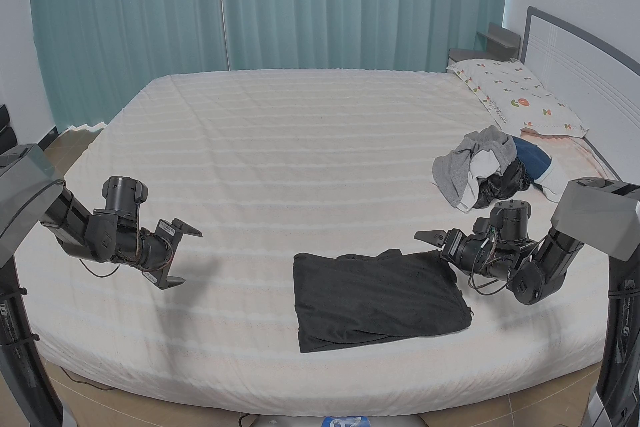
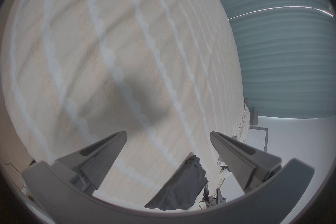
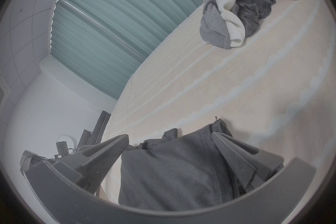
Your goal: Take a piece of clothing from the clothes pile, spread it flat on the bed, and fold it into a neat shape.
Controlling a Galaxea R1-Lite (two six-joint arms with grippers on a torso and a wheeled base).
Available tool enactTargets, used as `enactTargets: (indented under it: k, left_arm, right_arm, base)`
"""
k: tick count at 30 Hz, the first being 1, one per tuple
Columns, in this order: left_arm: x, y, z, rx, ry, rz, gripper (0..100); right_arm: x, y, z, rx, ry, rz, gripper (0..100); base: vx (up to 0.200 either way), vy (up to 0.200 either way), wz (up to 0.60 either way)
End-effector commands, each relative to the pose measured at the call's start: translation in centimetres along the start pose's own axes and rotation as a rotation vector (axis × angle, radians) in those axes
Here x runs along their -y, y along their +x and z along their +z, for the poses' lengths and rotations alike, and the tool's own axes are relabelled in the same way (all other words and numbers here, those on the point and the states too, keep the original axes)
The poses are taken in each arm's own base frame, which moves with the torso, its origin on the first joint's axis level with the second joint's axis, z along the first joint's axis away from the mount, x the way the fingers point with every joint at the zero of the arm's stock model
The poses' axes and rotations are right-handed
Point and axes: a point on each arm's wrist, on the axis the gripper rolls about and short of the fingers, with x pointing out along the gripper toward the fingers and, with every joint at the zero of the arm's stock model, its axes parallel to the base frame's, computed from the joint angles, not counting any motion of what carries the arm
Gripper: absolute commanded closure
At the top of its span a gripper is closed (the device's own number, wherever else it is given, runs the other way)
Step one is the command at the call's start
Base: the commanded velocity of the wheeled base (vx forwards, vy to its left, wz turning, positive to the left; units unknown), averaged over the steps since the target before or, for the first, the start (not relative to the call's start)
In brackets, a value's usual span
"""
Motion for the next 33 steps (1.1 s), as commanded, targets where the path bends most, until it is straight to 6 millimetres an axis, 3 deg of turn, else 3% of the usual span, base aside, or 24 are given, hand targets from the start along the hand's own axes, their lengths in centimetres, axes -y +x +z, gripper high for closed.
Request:
enactTargets:
  k: [1, 9, 10, 17, 23, 33]
  left_arm:
    - [0.0, 0.1, 0.0, 0.000, 0.000, 0.001, 0]
    - [0.0, 0.0, 0.0, 0.001, -0.003, -0.002, 0]
    - [0.0, 0.0, 0.0, 0.001, -0.003, -0.002, 0]
    - [0.1, 0.0, 0.0, 0.003, -0.007, -0.003, 0]
    - [0.1, 0.0, 0.0, 0.011, -0.002, -0.017, 0]
    - [0.1, 0.0, 0.0, 0.011, -0.003, -0.017, 0]
  right_arm:
    - [0.8, 0.6, -0.6, -0.018, 0.007, -0.016, 0]
    - [0.9, 1.0, -0.8, -0.021, 0.004, -0.013, 0]
    - [1.0, 1.1, -0.8, -0.021, 0.006, -0.015, 100]
    - [3.1, 1.7, -0.4, 0.032, 0.024, -0.013, 100]
    - [3.3, 1.7, 0.4, 0.112, 0.124, -0.012, 100]
    - [4.2, 1.8, 0.7, 0.124, 0.140, -0.030, 100]
  base:
    - [0.000, 0.000, 0.00]
    - [0.000, 0.000, 0.00]
    - [0.000, 0.000, 0.00]
    - [0.000, 0.000, 0.00]
    - [0.000, 0.000, 0.00]
    - [0.000, 0.000, 0.00]
